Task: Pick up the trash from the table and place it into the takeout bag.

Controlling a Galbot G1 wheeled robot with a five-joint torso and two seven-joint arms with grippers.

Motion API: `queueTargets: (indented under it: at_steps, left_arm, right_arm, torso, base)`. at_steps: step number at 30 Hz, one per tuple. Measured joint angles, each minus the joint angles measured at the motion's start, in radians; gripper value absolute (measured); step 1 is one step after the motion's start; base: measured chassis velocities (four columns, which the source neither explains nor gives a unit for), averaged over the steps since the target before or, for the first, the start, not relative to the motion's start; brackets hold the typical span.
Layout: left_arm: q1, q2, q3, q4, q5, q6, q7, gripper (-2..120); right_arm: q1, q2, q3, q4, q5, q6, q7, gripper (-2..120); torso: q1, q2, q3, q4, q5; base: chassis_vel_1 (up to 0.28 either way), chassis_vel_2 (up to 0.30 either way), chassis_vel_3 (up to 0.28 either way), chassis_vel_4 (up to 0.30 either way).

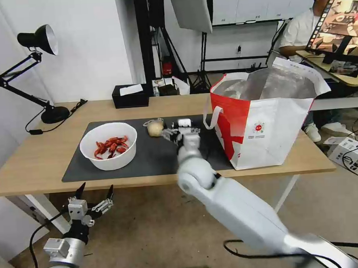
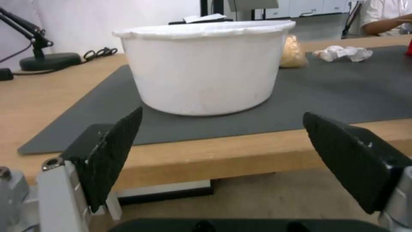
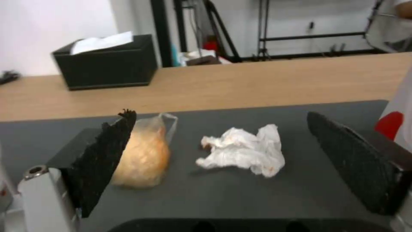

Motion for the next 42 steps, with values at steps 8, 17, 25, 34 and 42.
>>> queueTargets:
  at_steps: [8,17,25,34,42]
  left_arm:
    - [0.018,-0.013,0.005,-0.008,0.003,0.000,0.000,100]
    - [0.028,-0.026,0.015,-0.008,0.010,-0.005,0.003,100]
    - [0.024,-0.026,0.019,-0.009,0.012,-0.005,0.003,100]
    - [0.020,-0.022,0.012,-0.014,0.009,-0.006,0.004,100]
    - [0.019,-0.024,0.014,-0.015,0.009,-0.006,0.004,100]
  right_arm:
    - [0.079,0.056,0.005,-0.131,0.044,-0.065,0.053,100]
    - [0.140,0.081,0.016,-0.250,0.116,-0.154,0.058,100]
    - [0.173,0.101,0.049,-0.351,0.128,-0.197,0.001,100]
    - [0.218,0.111,0.063,-0.449,0.113,-0.208,-0.072,100]
    - [0.240,0.122,0.077,-0.509,0.100,-0.216,-0.126,100]
  torso:
    - [0.000,0.000,0.000,-0.0002,0.0001]
    - [0.000,0.000,0.000,-0.0002,0.0003]
    - [0.000,0.000,0.000,-0.0002,0.0002]
    - [0.000,0.000,0.000,-0.0002,0.0003]
    - [0.000,0.000,0.000,-0.0002,0.0003]
  base:
    - [0.000,0.000,0.000,0.000]
    - [0.000,0.000,0.000,0.000]
    - [0.000,0.000,0.000,0.000]
    - [0.000,0.000,0.000,0.000]
    - [0.000,0.000,0.000,0.000]
